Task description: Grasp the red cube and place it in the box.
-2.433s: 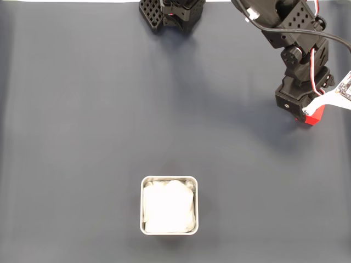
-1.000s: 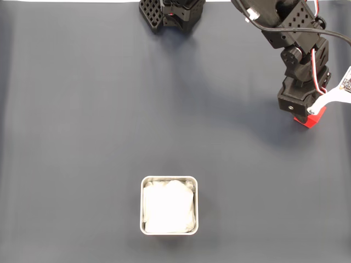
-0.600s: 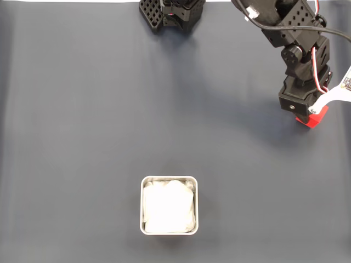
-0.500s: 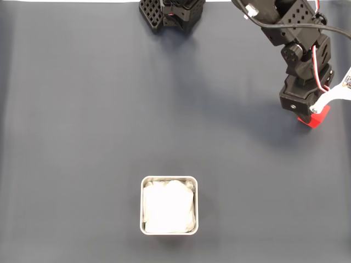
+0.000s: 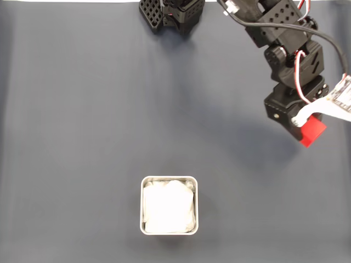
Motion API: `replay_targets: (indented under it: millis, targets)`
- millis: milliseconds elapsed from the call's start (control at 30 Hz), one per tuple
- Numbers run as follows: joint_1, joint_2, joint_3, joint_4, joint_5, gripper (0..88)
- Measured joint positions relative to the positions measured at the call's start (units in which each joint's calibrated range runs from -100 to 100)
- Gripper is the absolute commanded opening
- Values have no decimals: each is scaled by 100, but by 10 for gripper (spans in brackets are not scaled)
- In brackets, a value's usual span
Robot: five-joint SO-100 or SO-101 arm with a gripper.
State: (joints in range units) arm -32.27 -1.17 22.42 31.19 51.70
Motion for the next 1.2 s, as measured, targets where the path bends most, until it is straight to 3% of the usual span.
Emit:
replay_targets:
  millis: [567,1200]
  targets:
    - [957,-269,-1067,931,-78,53]
    - [2166,-356,-1709,1082,-88,51]
